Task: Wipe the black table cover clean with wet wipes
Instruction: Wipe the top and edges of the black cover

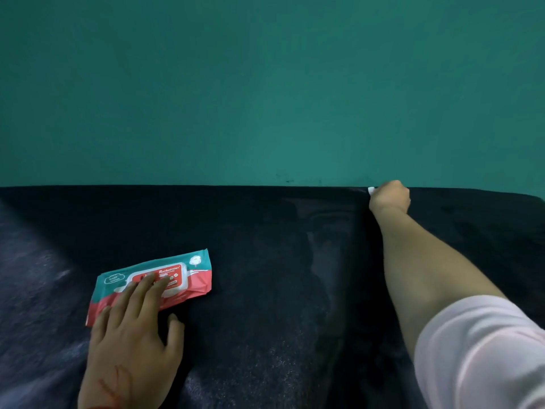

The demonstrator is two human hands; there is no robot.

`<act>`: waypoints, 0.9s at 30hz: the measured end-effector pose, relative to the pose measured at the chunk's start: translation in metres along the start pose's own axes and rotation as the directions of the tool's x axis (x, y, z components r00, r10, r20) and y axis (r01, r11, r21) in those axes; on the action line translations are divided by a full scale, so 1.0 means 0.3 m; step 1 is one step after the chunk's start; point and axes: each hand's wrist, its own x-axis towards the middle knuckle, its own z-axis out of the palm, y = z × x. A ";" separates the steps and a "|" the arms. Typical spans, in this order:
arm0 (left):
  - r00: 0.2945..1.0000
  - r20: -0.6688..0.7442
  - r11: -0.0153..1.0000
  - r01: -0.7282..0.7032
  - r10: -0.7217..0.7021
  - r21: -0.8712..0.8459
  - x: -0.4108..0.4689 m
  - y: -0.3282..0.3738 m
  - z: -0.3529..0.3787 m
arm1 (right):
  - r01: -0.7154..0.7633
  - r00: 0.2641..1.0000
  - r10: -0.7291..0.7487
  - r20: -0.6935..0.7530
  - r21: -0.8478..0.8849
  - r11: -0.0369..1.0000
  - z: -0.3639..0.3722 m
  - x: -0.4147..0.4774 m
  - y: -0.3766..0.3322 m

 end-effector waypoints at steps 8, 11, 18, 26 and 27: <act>0.999 0.033 1.000 -0.008 0.008 0.007 0.002 0.002 -0.004 | 0.045 0.996 -0.047 0.078 0.026 0.999 0.054 -0.040 -0.098; 1.000 0.018 1.000 -0.002 0.002 0.011 -0.001 -0.002 -0.003 | 0.138 0.981 -0.142 0.134 0.039 0.990 0.096 -0.095 -0.159; 1.000 0.015 1.000 -0.004 0.004 -0.004 0.001 0.004 -0.001 | 0.350 0.884 -0.392 0.256 0.192 0.917 0.197 -0.309 -0.330; 1.000 0.006 1.000 -0.015 0.015 -0.006 -0.005 0.005 -0.007 | 0.544 0.675 -0.623 0.394 0.304 0.782 0.249 -0.525 -0.398; 1.000 0.011 1.000 -0.017 0.017 -0.002 -0.003 0.004 -0.007 | 0.547 0.674 -0.627 0.390 0.307 0.779 0.242 -0.523 -0.385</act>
